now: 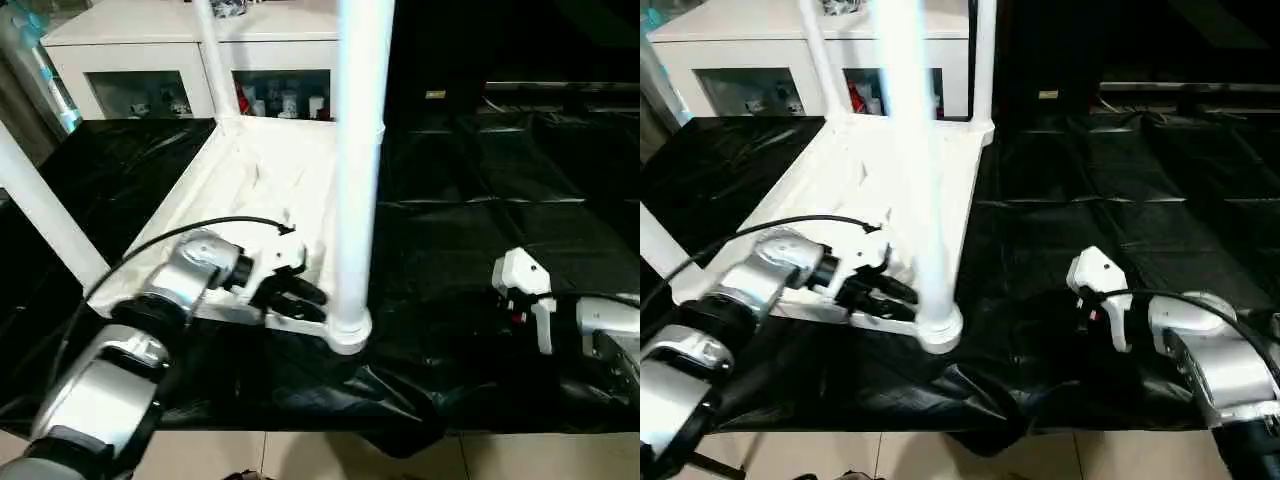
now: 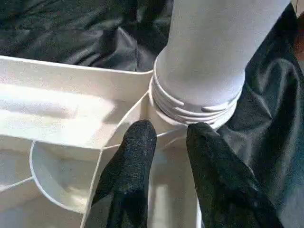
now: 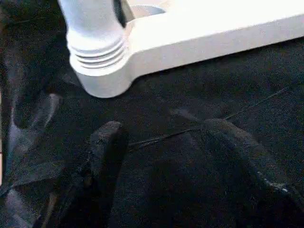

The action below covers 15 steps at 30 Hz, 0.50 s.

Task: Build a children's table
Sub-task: Rotate leg to tighten

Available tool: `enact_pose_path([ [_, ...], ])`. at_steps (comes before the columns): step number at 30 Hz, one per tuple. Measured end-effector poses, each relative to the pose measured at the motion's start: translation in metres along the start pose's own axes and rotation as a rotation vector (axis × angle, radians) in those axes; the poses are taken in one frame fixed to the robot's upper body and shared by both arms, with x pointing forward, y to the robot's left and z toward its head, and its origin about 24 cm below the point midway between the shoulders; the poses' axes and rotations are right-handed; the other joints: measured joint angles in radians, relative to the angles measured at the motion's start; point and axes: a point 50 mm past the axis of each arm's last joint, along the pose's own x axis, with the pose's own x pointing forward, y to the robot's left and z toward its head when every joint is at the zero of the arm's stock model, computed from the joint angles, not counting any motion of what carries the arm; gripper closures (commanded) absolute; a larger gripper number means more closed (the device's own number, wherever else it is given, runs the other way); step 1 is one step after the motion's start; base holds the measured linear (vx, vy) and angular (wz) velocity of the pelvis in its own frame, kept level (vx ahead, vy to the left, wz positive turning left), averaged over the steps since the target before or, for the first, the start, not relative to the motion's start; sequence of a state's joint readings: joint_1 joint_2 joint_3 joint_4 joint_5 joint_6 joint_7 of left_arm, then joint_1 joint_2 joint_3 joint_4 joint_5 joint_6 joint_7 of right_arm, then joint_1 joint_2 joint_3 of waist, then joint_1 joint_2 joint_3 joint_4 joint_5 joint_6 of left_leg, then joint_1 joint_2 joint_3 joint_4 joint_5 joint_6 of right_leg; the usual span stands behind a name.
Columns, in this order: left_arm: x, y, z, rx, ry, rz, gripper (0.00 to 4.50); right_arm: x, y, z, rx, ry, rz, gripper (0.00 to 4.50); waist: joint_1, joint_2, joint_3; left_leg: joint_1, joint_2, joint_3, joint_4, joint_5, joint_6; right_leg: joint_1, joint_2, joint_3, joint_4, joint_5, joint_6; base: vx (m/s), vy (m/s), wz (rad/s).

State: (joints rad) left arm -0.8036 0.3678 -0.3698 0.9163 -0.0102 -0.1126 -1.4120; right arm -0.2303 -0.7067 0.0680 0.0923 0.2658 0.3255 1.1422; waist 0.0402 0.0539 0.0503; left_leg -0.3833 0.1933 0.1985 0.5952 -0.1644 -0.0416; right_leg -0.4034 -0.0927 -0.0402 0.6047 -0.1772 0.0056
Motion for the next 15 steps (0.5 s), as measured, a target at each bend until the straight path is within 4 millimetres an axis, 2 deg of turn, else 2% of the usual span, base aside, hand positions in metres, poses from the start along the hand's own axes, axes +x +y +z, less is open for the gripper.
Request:
enact_pose_path([
  [2,-0.0011,0.0002,-0.0002,0.003,0.006,0.002,3.42,0.0,-0.0002,0.0006,-0.002,-0.001,0.0,1.51,0.002,-0.001,0.0,0.0,0.0,0.0,0.0,0.0,0.0,0.0,0.0,0.0,0.0,0.0,0.0,0.0,0.0,0.0],
  [4,-0.0018,0.0006,0.0004,0.012,0.007,0.004,3.76,0.0001,-0.0003,0.0003,-0.002,0.0,0.0,1.51,0.003,-0.001,0.0,0.0,0.0,0.0,0.0,0.0,0.0,0.0,0.0,0.0,0.0,0.002,-0.003,0.0,0.0,0.0],
  [9,-0.002,0.0018,0.0013,-0.011,-0.017,0.021,3.76,0.0,-0.0008,-0.0004,-0.001,0.001,-0.002,1.51,0.004,-0.001,0.0,-0.001,0.0,0.0,0.0,0.0,0.0,0.0,0.0,0.0,0.0,0.003,-0.004,0.0,0.0,0.0],
  [15,-0.01,0.0012,0.001,-0.057,-0.056,0.017,3.13,-0.0002,-0.0008,0.0001,-0.002,-0.003,-0.001,1.51,0.011,-0.001,0.001,-0.001,0.0,0.0,0.0,0.0,0.0,-0.001,0.0,0.0,0.0,0.003,-0.004,0.0,0.0,0.0],
])
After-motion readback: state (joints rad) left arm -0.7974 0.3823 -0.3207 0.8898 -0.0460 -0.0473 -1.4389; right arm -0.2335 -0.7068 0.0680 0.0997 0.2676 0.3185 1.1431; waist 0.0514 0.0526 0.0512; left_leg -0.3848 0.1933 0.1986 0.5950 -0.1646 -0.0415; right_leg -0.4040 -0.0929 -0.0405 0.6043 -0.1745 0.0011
